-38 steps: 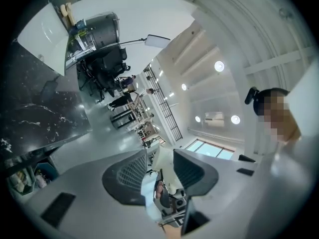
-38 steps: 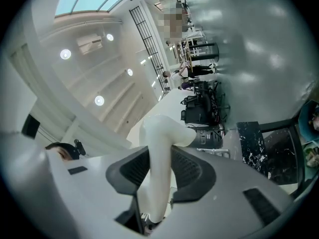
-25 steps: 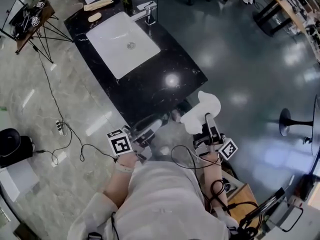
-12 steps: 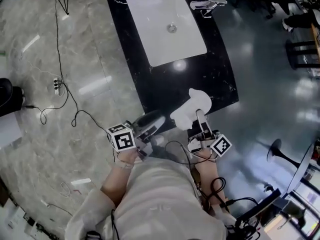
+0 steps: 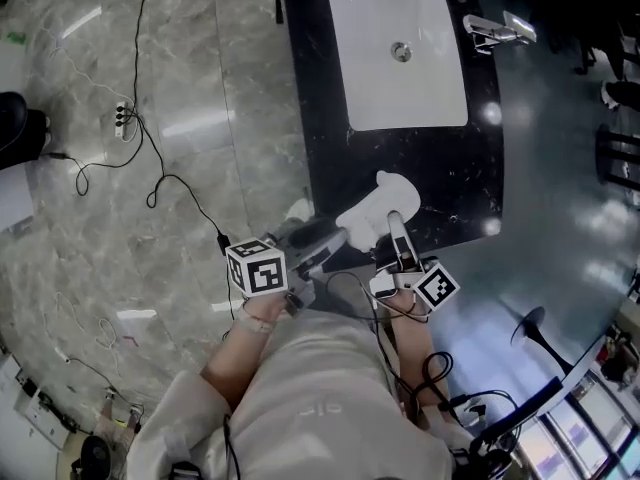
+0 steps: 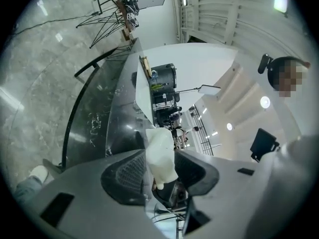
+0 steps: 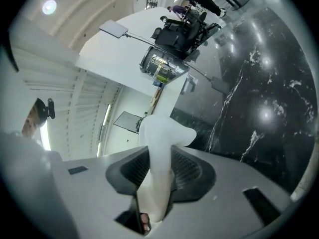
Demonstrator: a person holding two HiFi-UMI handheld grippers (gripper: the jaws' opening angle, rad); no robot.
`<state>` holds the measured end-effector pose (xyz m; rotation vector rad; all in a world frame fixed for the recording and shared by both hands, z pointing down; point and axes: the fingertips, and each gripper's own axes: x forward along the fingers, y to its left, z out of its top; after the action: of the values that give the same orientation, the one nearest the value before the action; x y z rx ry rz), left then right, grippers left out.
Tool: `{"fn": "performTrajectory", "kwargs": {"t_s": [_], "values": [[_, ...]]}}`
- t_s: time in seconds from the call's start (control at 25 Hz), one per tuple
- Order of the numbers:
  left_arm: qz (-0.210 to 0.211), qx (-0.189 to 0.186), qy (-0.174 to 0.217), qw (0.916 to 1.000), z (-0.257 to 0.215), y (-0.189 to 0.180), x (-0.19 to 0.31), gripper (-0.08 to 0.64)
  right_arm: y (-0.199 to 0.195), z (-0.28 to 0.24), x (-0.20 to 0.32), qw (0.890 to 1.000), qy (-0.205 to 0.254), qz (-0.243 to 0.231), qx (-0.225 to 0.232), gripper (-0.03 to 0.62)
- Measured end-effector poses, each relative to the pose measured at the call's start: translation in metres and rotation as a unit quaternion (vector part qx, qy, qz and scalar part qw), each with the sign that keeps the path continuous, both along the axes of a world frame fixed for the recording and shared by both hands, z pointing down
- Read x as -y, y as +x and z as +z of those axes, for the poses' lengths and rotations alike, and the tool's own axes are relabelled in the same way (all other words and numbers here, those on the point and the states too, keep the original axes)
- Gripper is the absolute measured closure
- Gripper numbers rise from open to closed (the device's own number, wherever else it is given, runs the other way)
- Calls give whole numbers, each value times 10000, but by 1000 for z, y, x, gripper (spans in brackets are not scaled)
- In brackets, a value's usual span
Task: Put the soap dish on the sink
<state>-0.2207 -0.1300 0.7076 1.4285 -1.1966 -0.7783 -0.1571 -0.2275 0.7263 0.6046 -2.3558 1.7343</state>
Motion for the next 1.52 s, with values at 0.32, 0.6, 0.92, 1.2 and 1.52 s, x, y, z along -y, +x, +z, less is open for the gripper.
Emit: {"fn": "performTrajectory", "kwargs": {"t_s": [0.32, 0.6, 0.92, 1.2, 1.52], "values": [[-267, 33, -291, 9992, 22, -13, -6, 396, -21, 12, -5, 9988, 99, -358, -326, 453], [-725, -55, -494, 9961, 38, -38, -10, 405, -45, 16, -9, 9970, 71, -664, -390, 453], [-1096, 87, -346, 9933, 40, -83, 7, 423, -94, 17, 10, 9948, 237, -854, -497, 453], [-1256, 285, -255, 9913, 37, -122, 25, 430, -118, 21, 20, 9959, -18, -646, -627, 453], [-1218, 373, -267, 9915, 36, -135, 30, 430, -127, 22, 19, 9955, -33, -639, -697, 453]]}}
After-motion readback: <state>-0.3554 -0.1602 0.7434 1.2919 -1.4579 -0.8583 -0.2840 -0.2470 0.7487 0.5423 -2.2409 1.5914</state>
